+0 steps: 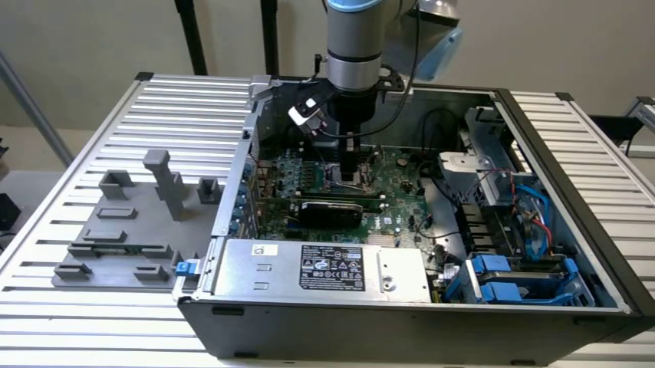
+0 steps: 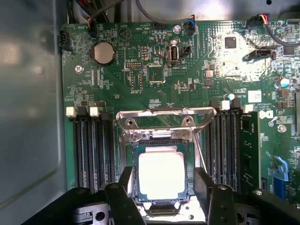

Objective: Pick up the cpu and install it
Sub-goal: 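Place the cpu into insertion slot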

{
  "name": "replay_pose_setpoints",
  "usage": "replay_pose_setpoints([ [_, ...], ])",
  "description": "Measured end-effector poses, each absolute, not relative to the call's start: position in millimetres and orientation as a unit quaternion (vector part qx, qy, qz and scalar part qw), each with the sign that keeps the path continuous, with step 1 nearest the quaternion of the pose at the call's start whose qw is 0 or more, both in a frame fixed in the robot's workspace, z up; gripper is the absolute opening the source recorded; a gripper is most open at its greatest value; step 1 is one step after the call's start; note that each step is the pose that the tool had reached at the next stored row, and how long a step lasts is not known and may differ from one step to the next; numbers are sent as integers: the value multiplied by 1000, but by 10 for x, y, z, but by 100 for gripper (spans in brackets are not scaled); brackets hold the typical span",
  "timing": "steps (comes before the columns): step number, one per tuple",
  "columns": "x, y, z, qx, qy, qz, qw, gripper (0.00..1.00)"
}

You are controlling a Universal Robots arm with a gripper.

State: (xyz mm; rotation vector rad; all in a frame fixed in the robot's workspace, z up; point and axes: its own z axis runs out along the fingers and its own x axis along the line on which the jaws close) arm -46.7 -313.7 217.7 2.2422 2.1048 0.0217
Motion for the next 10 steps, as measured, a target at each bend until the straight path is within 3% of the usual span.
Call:
replay_pose_setpoints([
  [1,-467,-3137,2211,729,684,7,33,61],
  [5,-467,-3138,2294,729,684,8,32,36],
  [8,-467,-3141,2327,729,684,9,31,31],
  [10,-467,-3141,2327,729,684,9,31,19],
])
